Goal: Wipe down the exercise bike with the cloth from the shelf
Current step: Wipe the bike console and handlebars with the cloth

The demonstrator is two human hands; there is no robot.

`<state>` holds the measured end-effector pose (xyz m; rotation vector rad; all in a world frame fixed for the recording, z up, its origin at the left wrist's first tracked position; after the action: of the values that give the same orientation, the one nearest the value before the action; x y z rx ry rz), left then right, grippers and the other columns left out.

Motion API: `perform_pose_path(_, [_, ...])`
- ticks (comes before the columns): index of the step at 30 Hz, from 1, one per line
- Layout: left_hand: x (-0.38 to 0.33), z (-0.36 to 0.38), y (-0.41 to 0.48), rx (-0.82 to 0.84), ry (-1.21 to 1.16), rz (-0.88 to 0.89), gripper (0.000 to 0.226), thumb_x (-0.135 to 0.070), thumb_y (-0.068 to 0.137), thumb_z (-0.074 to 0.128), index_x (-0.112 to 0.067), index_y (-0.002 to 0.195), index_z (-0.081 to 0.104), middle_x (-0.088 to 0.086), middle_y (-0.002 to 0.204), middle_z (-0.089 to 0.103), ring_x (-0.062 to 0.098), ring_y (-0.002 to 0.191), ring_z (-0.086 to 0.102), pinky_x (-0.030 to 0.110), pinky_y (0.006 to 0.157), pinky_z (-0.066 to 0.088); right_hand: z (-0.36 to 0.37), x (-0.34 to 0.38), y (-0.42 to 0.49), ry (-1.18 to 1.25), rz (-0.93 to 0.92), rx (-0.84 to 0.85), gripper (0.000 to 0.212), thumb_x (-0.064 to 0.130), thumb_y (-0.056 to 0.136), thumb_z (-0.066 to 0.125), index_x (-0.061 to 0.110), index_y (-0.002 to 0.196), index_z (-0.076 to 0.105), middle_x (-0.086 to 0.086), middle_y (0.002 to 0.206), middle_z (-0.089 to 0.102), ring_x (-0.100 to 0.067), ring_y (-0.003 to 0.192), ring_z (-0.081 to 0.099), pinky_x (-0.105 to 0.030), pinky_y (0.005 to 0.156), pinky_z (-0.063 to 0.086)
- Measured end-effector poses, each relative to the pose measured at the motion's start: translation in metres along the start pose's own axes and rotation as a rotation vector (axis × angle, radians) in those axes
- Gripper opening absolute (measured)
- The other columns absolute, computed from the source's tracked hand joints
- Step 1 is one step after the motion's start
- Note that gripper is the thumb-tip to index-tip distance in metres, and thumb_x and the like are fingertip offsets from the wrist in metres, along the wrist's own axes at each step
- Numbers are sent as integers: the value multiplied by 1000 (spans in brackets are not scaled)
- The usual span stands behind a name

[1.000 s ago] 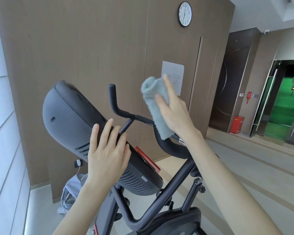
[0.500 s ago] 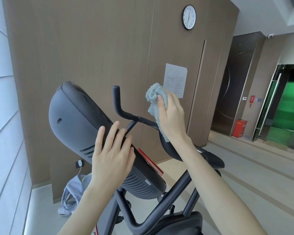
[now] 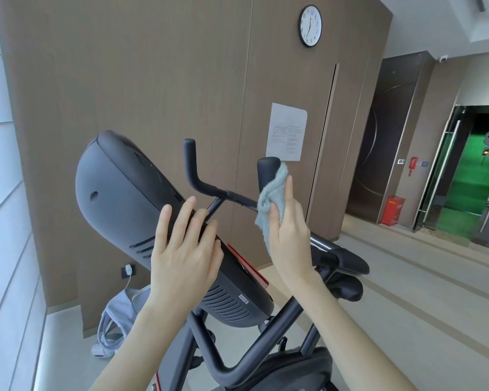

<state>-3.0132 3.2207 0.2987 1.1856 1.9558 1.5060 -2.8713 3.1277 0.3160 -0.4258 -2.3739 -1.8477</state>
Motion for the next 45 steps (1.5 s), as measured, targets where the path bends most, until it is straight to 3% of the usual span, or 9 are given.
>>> perform_pose_path(7, [2,0,-1,-1,0,9,24,-21,88,51,-6,98,68,13,112,63,32,129,39,50,116,14,7,-7,17,68,69,47,61,55,97,21,26,149,10,-7,127,48,-11,108,54,-22,82,46])
perform_pose_path(16, [2,3,-1,1,0,10,24,-21,88,52,-6,98,68,12,113,63,31,130,38,48,117,10,9,26,92,-17,-99,84,43,33,100,33,16,137,42,-7,125,52,-16,109,49,-28,89,43])
perform_pose_path(21, [1,0,-1,25,8,-1,24,-20,88,51,-6,97,67,13,113,63,32,130,38,49,117,10,8,27,56,-209,-188,28,52,25,99,44,11,146,28,-22,145,33,-33,122,45,-36,91,48])
perform_pose_path(26, [0,-3,-2,34,6,15,24,-20,89,50,-6,98,67,13,114,62,33,131,39,50,117,11,11,12,17,-319,-189,60,58,27,101,40,6,148,12,-30,150,20,-36,124,46,-35,99,44])
perform_pose_path(32, [-3,-7,-2,61,-40,-1,30,-21,90,50,-5,110,65,14,120,61,34,130,43,52,117,11,0,-18,-44,-470,-228,142,55,29,99,45,-1,141,25,-30,135,46,-33,116,57,-35,88,55])
perform_pose_path(35, [-7,-13,-1,55,-125,-15,37,-21,90,50,-3,120,60,14,126,58,32,129,45,51,117,14,0,-15,-35,-351,-201,181,59,33,99,42,-3,143,24,-28,137,45,-34,119,54,-36,90,54])
perform_pose_path(38, [-15,-20,4,23,-200,25,42,-22,91,50,-1,127,55,15,131,55,31,130,44,50,116,18,5,-7,-5,-66,-55,206,67,50,98,24,10,149,5,-21,145,34,-30,121,53,-33,85,54])
perform_pose_path(42, [-23,-24,14,1,-226,6,47,-23,92,49,-2,134,48,13,138,50,28,134,39,46,117,16,12,-9,38,308,104,230,63,51,96,26,28,149,1,-5,146,32,7,114,41,0,82,39])
perform_pose_path(45, [-32,-21,16,-1,-205,-36,48,-24,93,48,-3,137,45,13,140,48,26,137,36,44,118,14,16,-13,47,510,123,305,62,49,98,31,33,149,0,3,149,31,16,114,32,6,83,30])
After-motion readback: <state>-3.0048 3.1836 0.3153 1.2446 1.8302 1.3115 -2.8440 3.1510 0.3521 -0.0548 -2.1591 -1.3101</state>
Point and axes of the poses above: each hand's wrist, its own y-axis towards the middle knuckle, its own z-axis out of the palm, x = y × z, the point moved 7 cm from there along y, towards the middle knuckle
